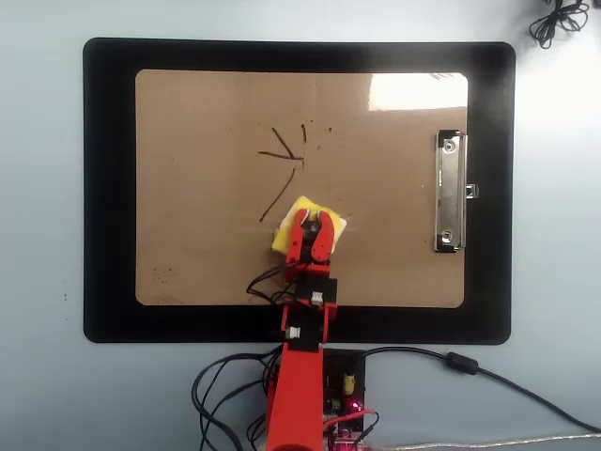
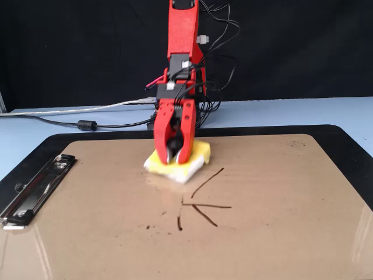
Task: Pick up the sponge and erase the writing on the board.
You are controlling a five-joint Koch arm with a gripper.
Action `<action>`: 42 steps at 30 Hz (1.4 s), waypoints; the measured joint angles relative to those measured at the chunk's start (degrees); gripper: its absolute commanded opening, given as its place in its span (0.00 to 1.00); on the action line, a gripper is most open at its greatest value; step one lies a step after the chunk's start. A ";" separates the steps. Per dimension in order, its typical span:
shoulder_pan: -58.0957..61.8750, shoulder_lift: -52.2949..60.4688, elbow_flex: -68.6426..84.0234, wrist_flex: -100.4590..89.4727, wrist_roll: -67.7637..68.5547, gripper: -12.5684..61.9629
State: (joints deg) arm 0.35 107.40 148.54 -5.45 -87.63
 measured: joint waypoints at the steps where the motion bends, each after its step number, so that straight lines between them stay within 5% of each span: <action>1: -0.09 2.72 1.76 0.88 0.09 0.06; 6: -0.53 3.25 1.93 1.05 0.26 0.06; 15: -2.64 -41.75 -48.25 -0.70 -0.62 0.06; 17: -1.41 -44.74 -51.50 -1.67 -0.70 0.06; 22: -0.53 -33.31 -33.75 -2.64 -0.79 0.06; 27: -0.09 -1.49 0.09 -0.79 -0.79 0.06; 32: -0.62 17.75 12.39 3.87 -0.62 0.06; 38: -0.44 15.21 10.11 4.75 -0.44 0.06; 42: -0.44 3.52 2.02 2.11 -0.44 0.06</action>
State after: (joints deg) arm -0.09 110.92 150.56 -3.34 -88.07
